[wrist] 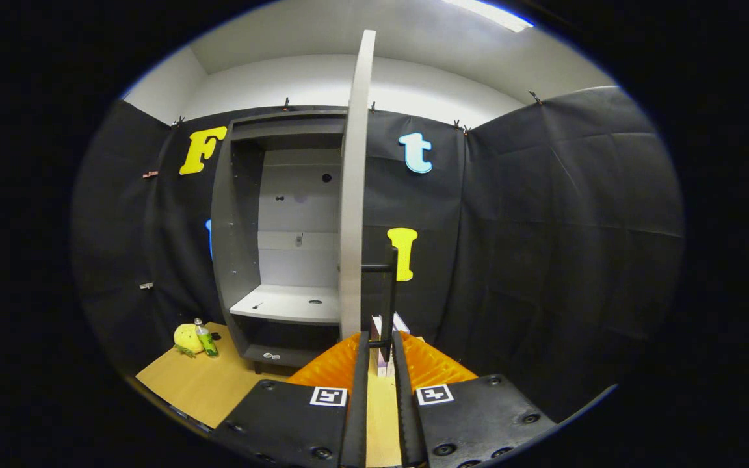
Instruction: Open the shoe cabinet door, grab the shoes and put them into the shoe cabinet, then close the shoe cabinet door.
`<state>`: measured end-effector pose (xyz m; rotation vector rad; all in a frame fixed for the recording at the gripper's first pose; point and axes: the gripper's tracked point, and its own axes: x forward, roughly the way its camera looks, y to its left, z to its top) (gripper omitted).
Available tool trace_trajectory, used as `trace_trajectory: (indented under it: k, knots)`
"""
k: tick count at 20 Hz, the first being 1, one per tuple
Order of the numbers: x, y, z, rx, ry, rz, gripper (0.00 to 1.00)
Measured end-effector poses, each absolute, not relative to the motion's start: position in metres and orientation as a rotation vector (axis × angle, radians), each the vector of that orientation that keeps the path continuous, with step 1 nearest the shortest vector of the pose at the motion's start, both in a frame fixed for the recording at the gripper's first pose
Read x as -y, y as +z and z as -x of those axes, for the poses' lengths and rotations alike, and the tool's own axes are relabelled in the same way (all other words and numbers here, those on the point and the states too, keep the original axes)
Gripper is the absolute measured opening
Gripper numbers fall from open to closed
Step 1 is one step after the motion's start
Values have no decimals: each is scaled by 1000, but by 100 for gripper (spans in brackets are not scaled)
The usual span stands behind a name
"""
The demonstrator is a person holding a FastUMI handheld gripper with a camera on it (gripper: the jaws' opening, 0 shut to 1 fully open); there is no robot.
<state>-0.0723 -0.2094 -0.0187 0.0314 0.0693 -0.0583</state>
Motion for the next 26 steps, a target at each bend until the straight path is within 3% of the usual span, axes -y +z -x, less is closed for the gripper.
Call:
trace_trajectory:
  k: [5,11,26]
  knots:
    - [176,-21,77,-54,20,-42,24]
    - [103,-71,67,-150,133,-63,24]
    - [-56,-314,52,-539,133,-85,24]
